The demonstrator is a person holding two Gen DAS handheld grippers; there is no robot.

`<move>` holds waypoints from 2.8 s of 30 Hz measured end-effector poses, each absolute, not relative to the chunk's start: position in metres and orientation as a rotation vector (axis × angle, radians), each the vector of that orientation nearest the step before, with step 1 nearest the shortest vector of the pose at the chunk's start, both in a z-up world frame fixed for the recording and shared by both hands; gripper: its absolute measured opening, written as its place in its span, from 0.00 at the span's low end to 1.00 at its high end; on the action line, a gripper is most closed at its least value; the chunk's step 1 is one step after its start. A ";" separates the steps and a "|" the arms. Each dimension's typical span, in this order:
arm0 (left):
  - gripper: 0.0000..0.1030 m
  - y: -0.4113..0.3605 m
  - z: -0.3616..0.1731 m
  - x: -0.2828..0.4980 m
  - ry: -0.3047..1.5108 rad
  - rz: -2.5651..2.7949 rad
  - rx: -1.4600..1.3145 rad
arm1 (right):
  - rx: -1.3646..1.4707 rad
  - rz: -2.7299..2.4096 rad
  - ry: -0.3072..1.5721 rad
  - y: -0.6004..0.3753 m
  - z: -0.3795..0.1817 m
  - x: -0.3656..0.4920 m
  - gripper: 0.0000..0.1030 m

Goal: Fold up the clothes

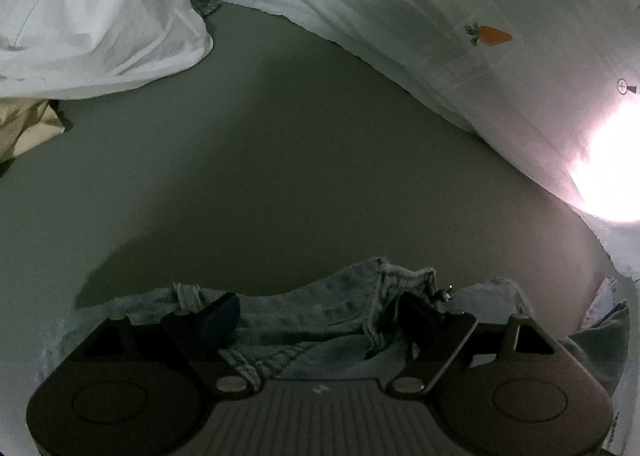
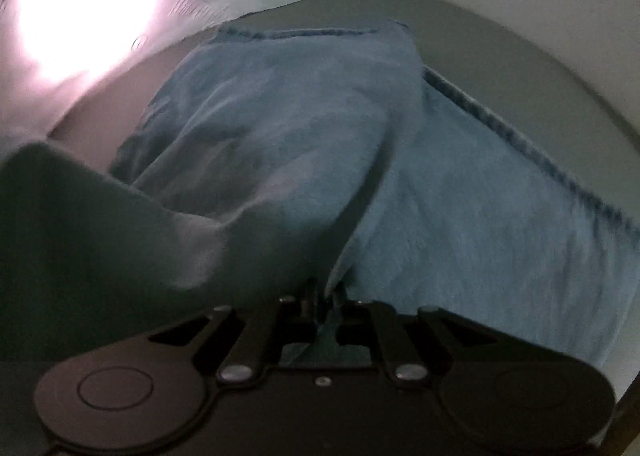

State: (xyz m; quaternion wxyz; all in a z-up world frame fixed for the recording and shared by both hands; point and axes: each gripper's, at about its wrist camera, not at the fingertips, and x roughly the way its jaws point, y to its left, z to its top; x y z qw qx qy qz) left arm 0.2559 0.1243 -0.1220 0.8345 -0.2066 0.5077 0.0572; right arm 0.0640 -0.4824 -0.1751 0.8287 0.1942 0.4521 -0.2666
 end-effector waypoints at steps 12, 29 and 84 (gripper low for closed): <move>0.85 0.123 -0.128 0.296 1.087 -0.121 -0.459 | 0.416 -0.609 0.978 -0.476 -0.178 0.078 0.11; 0.03 0.125 -0.084 0.287 0.877 0.149 -0.474 | 0.454 -0.563 0.874 -0.472 -0.155 0.078 0.09; 0.87 0.170 -0.194 0.379 1.095 0.243 -0.159 | -0.094 -0.665 1.159 -0.424 -0.192 0.141 0.44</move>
